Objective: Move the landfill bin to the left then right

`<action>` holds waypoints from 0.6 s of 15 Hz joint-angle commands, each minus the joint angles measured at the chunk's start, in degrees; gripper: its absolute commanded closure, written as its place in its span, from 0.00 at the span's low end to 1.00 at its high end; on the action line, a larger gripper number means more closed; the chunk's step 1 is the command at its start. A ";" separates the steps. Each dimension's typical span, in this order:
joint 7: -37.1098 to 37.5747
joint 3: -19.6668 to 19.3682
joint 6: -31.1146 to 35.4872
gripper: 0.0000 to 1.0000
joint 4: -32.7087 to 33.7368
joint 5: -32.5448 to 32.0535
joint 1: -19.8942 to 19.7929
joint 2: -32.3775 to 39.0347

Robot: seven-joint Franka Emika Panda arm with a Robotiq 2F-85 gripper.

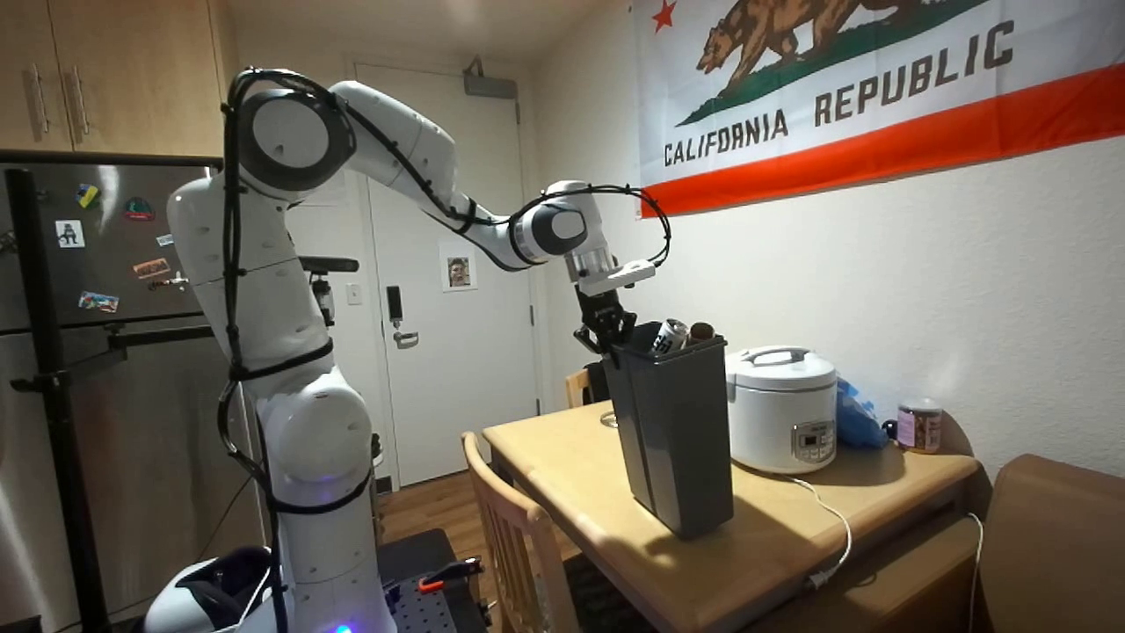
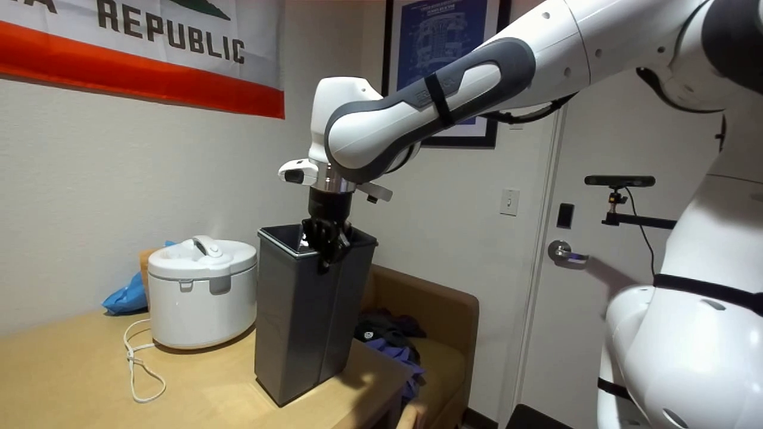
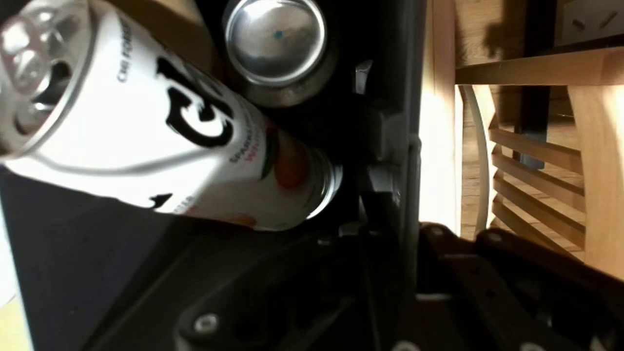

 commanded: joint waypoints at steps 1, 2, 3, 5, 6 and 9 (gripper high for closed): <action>0.21 0.17 -4.95 0.98 1.25 -0.19 -0.66 -2.69; 0.09 0.17 -5.77 0.98 1.64 -0.32 -0.68 -2.51; -0.09 0.10 -6.38 0.98 1.94 -0.28 -0.72 -2.28; -0.61 -0.16 -6.83 0.98 2.64 0.00 -0.78 -1.35; -0.82 -0.28 -6.56 0.98 2.83 0.12 -0.79 -0.93; -0.99 -0.44 -5.91 0.98 3.31 0.22 -0.85 -0.08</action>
